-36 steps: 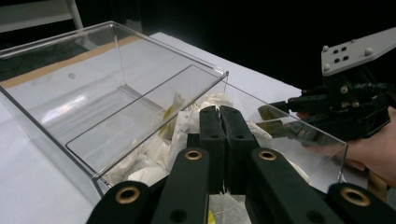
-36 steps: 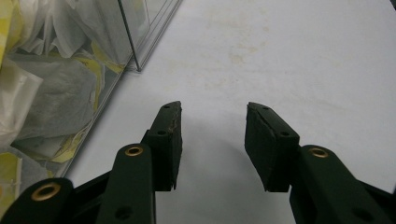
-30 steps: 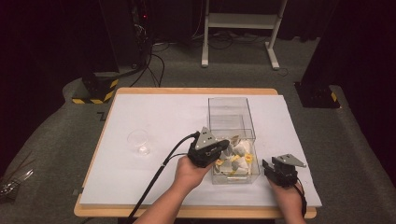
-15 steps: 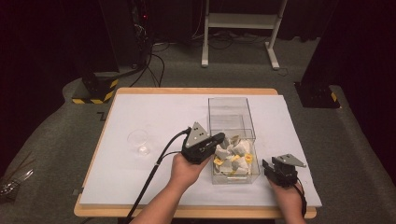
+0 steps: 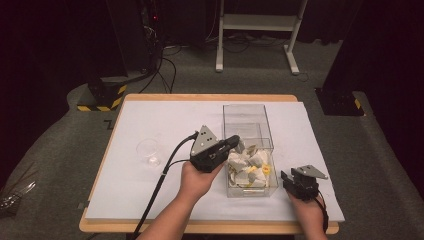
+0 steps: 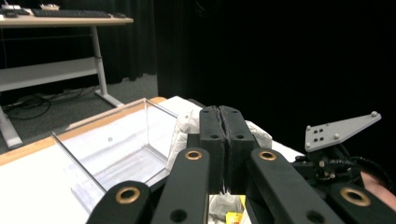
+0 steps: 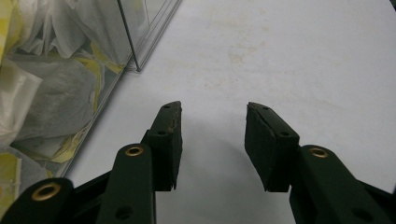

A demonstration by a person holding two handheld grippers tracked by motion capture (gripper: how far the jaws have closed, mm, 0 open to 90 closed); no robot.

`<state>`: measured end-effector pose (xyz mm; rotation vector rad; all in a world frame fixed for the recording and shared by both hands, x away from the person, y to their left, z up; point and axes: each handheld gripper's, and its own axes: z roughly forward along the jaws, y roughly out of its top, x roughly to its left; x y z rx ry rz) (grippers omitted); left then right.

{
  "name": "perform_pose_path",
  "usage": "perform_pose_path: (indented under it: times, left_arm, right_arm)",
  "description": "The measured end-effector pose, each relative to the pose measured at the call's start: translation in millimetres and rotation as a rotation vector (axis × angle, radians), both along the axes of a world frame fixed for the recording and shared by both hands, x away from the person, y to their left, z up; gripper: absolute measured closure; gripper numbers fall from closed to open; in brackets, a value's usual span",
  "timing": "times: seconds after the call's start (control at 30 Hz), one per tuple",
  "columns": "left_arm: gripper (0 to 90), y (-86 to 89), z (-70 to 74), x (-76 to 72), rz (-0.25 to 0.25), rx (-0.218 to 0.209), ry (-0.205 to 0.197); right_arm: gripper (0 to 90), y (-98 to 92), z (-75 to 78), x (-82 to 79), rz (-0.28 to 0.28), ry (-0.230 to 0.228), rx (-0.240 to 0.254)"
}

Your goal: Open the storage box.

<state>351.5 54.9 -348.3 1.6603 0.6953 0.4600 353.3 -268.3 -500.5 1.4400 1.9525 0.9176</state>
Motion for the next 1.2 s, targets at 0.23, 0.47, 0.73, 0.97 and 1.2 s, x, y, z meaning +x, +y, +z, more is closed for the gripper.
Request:
perform_pose_path:
  times: [0.23, 0.47, 0.73, 0.97, 1.2]
  left_arm:
    - [88.4, 2.0, 11.6, -1.3, 0.0, -0.022, -0.021]
    - [88.5, 4.8, 22.2, -2.1, 0.004, -0.044, -0.045]
    - [88.5, 10.9, 29.4, -1.6, 0.017, -0.059, -0.061]
    - [88.5, 19.2, 33.6, -1.0, 0.037, -0.067, -0.07]
    - [88.5, 29.0, 37.9, -0.4, 0.057, -0.083, -0.076]
  right_arm:
    - [56.5, 0.0, 0.1, -0.2, -0.002, 0.0, 0.002]
    - [56.5, 0.0, 0.1, -0.3, -0.002, 0.0, 0.003]
    - [56.5, 0.0, 0.0, -0.2, -0.001, -0.001, 0.003]
    - [56.5, 0.0, 0.1, -0.2, 0.001, 0.0, 0.001]
    - [56.5, 0.3, -0.1, 0.0, 0.001, 0.001, -0.001]
